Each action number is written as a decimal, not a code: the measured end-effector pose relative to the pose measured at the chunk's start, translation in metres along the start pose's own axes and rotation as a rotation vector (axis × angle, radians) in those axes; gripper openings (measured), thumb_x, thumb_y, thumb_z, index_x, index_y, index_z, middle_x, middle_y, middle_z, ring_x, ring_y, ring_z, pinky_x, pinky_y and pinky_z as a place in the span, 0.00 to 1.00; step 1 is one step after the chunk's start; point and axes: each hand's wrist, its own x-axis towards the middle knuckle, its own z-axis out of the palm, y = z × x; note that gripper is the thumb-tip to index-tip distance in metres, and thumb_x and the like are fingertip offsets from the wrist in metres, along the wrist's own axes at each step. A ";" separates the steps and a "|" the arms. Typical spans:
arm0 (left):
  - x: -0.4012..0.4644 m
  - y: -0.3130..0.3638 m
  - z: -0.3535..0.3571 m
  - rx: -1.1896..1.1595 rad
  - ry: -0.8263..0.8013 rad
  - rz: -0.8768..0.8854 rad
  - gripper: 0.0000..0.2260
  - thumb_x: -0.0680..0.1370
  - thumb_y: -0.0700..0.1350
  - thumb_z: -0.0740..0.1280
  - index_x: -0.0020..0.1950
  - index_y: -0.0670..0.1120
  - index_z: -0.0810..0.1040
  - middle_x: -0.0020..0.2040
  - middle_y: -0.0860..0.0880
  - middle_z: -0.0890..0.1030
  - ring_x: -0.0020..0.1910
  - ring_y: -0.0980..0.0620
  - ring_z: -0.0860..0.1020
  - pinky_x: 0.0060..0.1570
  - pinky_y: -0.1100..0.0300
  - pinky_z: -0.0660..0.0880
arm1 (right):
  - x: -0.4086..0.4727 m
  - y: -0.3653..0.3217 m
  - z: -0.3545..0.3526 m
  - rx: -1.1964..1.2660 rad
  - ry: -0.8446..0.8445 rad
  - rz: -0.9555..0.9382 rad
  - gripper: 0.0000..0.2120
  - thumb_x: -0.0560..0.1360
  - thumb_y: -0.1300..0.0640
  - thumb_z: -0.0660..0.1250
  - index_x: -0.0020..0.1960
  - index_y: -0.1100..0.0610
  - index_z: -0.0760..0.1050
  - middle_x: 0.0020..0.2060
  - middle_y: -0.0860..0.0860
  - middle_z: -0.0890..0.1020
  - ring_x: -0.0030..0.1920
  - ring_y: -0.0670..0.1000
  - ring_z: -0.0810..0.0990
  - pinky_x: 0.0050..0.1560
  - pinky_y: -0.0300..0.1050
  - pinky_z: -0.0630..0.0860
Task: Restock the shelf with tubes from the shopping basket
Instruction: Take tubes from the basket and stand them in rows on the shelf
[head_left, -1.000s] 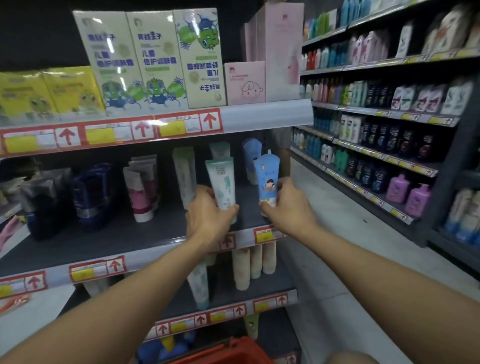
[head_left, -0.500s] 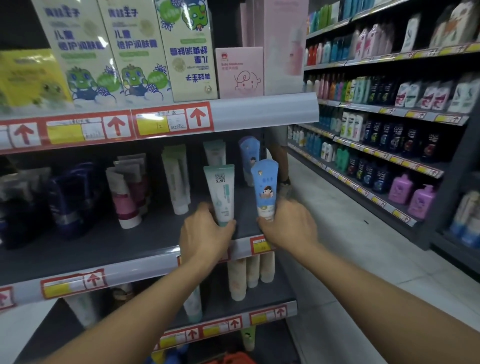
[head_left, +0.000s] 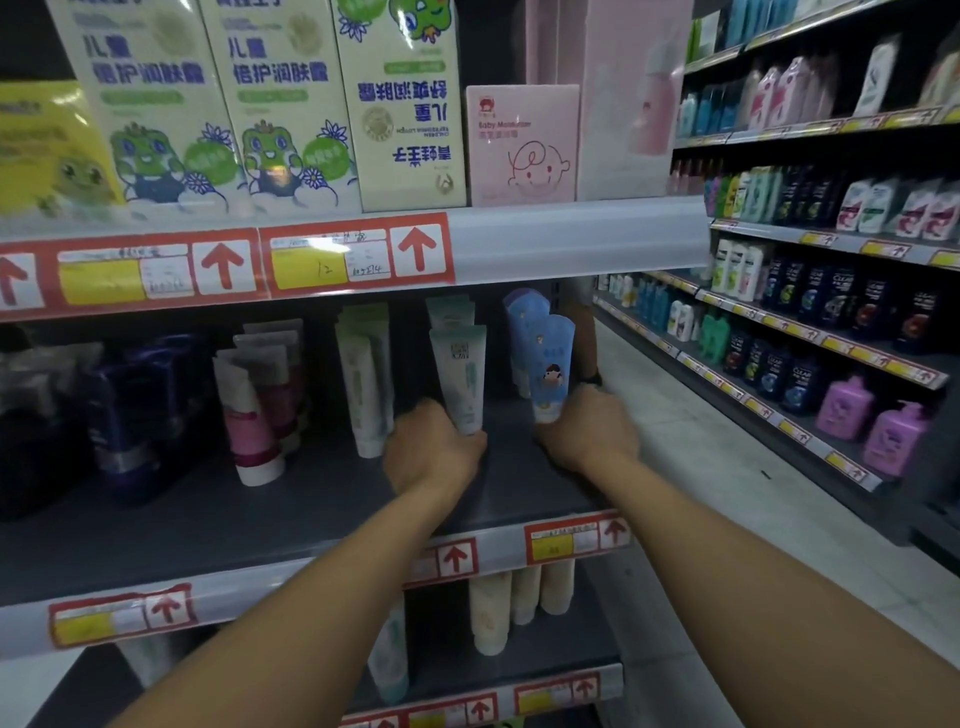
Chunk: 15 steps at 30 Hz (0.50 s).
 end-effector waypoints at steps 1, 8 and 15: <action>0.005 0.001 0.002 0.010 -0.001 0.005 0.24 0.73 0.58 0.77 0.62 0.45 0.78 0.60 0.44 0.83 0.58 0.43 0.82 0.42 0.56 0.74 | 0.005 -0.001 0.002 0.003 -0.001 0.000 0.21 0.71 0.42 0.75 0.58 0.55 0.81 0.51 0.55 0.84 0.50 0.57 0.84 0.45 0.50 0.82; 0.031 0.004 0.012 0.002 -0.019 -0.001 0.23 0.73 0.57 0.78 0.60 0.44 0.79 0.58 0.45 0.83 0.57 0.43 0.83 0.48 0.53 0.81 | 0.031 -0.006 0.018 0.011 0.019 0.006 0.22 0.74 0.41 0.72 0.59 0.56 0.80 0.54 0.57 0.83 0.55 0.60 0.83 0.48 0.50 0.80; 0.039 0.003 0.021 -0.021 0.020 -0.008 0.24 0.72 0.60 0.77 0.58 0.45 0.79 0.56 0.45 0.84 0.56 0.42 0.83 0.44 0.54 0.78 | 0.042 -0.010 0.023 0.038 0.023 0.010 0.23 0.72 0.43 0.74 0.61 0.56 0.79 0.54 0.57 0.83 0.55 0.60 0.83 0.50 0.53 0.82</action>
